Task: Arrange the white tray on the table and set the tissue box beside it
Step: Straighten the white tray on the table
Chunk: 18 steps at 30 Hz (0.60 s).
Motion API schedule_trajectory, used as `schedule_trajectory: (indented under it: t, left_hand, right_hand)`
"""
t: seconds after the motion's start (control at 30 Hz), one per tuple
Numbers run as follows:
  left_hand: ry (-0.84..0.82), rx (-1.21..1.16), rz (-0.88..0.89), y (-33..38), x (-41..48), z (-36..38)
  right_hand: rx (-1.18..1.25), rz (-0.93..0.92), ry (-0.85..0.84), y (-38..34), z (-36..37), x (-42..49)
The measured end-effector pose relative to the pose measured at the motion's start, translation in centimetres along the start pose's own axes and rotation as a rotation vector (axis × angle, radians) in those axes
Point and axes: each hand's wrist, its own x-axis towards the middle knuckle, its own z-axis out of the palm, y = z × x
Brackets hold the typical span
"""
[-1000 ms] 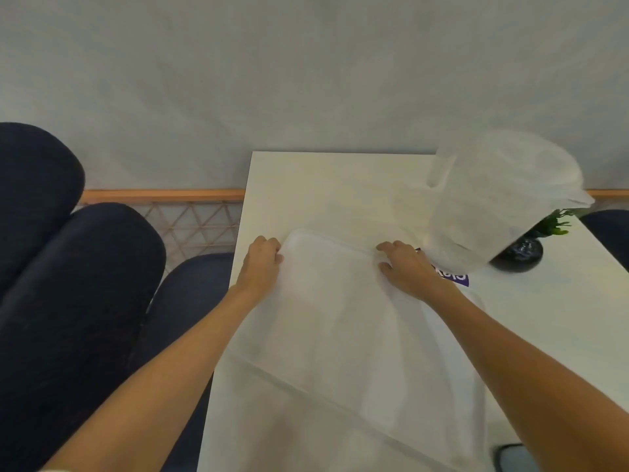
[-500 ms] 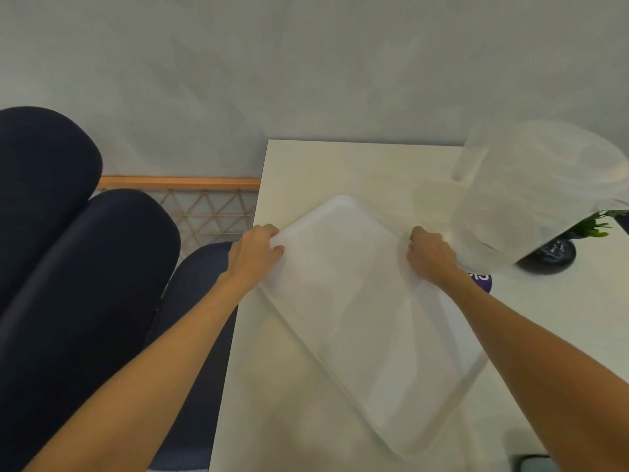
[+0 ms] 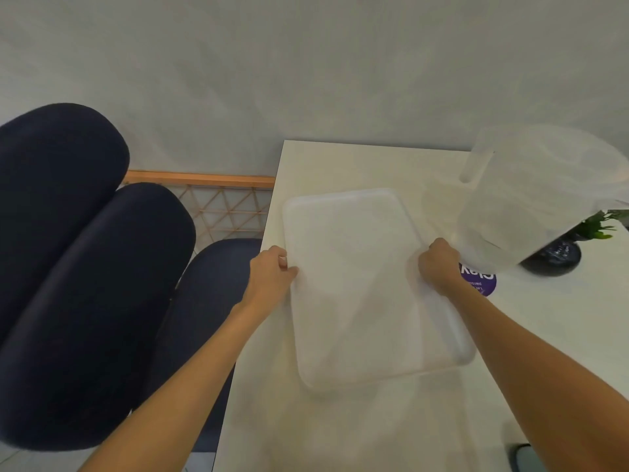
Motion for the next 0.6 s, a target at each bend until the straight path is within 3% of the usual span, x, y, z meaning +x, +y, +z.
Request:
schedule_trajectory:
  t: [0.6]
  left_hand:
    - [0.012, 0.149, 0.018, -0.5, 1.0, -2.3]
  right_hand:
    - [0.019, -0.076, -0.026, -0.3, 1.1, -1.5]
